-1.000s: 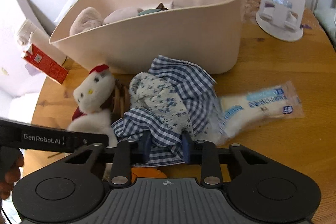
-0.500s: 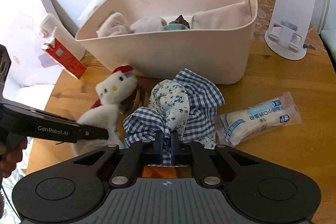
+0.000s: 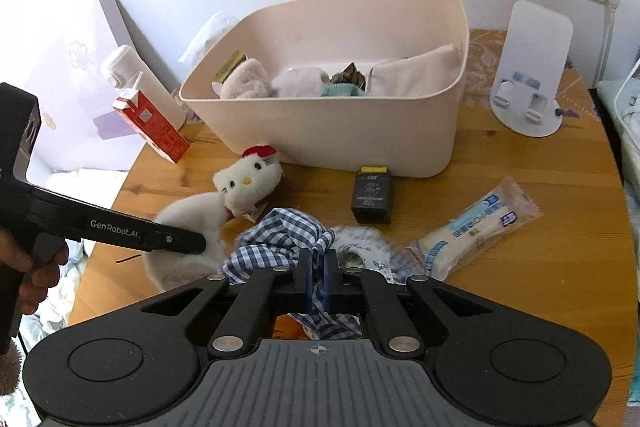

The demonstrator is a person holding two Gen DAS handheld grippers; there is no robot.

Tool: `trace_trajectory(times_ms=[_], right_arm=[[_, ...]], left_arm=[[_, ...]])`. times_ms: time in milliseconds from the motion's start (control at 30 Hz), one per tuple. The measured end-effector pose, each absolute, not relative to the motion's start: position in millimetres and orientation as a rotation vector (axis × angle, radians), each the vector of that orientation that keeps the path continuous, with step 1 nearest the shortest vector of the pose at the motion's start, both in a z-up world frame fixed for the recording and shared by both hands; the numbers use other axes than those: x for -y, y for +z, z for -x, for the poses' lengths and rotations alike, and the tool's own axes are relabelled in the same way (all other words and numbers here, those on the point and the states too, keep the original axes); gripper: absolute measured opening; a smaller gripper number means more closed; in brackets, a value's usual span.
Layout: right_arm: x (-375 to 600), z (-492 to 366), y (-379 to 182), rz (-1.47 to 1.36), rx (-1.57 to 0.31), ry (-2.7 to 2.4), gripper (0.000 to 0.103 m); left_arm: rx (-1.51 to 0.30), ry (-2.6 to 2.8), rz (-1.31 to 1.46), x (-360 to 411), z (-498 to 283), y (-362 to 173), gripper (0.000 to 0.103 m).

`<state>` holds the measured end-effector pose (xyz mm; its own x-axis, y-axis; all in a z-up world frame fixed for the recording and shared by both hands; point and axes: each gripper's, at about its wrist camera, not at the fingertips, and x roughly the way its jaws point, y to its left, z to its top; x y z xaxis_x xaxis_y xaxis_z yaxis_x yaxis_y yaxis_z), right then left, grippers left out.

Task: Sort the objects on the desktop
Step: 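Grasp the Hello Kitty plush with the left tool while the right tool grasps the gingham cloth, then carry the gingham cloth into the basket with the right tool and release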

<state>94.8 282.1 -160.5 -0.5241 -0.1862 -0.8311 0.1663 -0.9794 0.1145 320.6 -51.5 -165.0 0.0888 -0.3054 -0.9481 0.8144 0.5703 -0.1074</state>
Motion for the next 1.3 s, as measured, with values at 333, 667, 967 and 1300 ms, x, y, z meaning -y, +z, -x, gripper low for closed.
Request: trace_trajectory(times_ms=[333, 667, 967, 1300], right_arm=[[-293, -108, -133, -1.338, 0.029, -2.604, 0.005], [-300, -109, -96, -1.230, 0.028, -2.640, 0.005], [-309, -101, -70, -1.146, 0.027, -2.696, 0.005], [-321, -87, -51, -1.051, 0.084, -2.775, 0.005]], left_arm=[[-1.145, -0.943, -0.528, 54, -305, -140, 0.017], [-1.074, -0.994, -0.522, 58, -295, -112, 0.017], [-1.024, -1.025, -0.508, 63, -299, -90, 0.017], [-0.949, -1.050, -0.471, 79, -315, -58, 0.017]])
